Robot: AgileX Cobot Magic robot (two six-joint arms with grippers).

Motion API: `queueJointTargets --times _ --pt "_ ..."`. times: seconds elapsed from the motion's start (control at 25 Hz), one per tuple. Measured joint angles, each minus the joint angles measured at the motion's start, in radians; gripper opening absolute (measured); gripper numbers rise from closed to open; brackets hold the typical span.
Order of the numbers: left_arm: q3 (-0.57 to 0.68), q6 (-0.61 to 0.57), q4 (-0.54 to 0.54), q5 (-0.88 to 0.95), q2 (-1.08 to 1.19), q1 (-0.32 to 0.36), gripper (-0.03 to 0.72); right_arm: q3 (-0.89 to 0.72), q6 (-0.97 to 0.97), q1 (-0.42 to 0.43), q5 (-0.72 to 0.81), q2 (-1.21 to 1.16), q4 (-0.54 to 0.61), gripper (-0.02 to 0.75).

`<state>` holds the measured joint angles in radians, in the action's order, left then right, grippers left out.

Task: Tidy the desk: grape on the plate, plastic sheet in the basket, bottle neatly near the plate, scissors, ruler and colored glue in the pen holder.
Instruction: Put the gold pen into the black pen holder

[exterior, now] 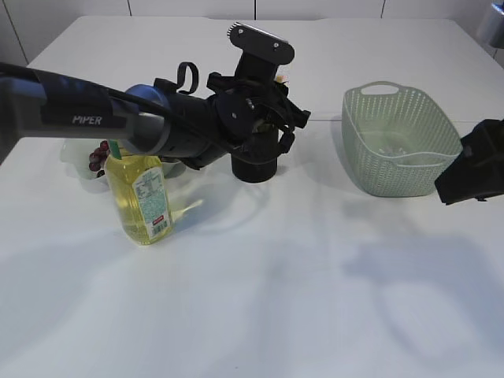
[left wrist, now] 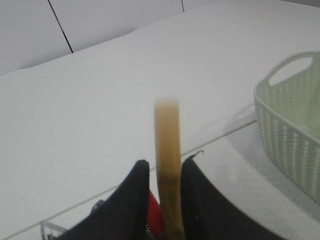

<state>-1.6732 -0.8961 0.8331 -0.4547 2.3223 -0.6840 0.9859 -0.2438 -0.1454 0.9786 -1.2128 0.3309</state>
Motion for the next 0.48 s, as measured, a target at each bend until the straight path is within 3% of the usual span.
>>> queueJointTargets --times 0.48 --pt "0.0 0.001 -0.002 -0.007 0.011 0.0 0.235 0.0 0.0 0.0 0.0 0.0 0.0 0.35"
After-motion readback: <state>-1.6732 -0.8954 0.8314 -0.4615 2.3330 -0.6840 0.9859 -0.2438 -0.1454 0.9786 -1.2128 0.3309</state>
